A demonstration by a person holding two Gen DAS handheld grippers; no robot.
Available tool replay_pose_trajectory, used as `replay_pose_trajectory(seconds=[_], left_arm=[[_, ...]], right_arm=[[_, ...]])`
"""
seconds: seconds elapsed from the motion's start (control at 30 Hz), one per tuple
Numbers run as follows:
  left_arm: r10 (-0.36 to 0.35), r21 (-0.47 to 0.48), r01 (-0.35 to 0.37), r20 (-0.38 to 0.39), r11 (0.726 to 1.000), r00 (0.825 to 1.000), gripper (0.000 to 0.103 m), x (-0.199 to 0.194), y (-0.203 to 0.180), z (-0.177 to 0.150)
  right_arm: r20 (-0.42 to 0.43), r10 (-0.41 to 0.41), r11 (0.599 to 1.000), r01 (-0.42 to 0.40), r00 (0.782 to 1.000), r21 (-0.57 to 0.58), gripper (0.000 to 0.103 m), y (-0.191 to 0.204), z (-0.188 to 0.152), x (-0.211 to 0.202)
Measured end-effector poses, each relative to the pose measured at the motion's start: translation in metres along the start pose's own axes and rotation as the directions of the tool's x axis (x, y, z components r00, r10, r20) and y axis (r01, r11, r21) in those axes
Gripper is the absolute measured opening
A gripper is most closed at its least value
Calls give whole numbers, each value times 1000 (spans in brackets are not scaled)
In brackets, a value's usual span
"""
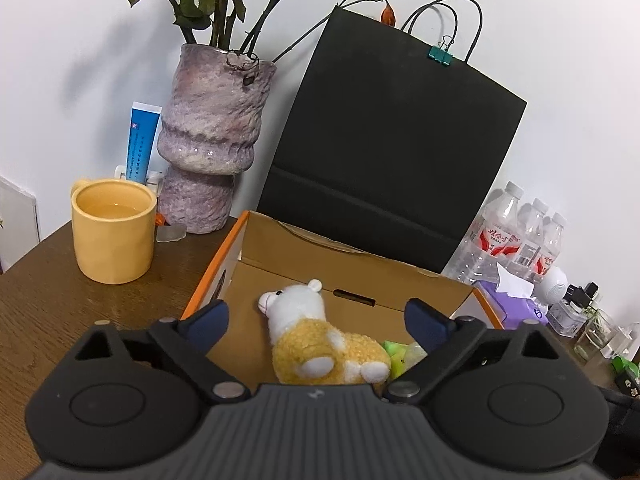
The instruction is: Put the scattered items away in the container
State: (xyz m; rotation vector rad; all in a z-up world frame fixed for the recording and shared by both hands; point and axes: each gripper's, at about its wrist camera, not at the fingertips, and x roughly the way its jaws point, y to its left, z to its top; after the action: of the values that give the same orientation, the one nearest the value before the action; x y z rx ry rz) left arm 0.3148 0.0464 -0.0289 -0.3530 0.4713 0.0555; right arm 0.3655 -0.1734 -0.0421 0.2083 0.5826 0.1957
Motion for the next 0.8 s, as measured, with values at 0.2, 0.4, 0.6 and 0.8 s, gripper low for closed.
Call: replay_pose_trajectory(seconds=[0.2,0.4,0.6,0.8], left_arm=[[30,-30,-30,7,999,1000,103,0,5,2],[48,-11,-48,14,999,999,103,-1,2,0],[58,-8,-58,23,998,998,103,-3,1,0],[51,3,-51,25,999,998,103,-6,-2,-1]], right_arm=[[-4,-7,1000,7,1000,-14,89,3,0,-1],[-9,-14,1000,14,1000,-28,101,6,-1,-1],[-1,-13,999,13,1000,-36,103,8,0,-6],[6,-16,999,16,1000,-46,103,11,1,-10]])
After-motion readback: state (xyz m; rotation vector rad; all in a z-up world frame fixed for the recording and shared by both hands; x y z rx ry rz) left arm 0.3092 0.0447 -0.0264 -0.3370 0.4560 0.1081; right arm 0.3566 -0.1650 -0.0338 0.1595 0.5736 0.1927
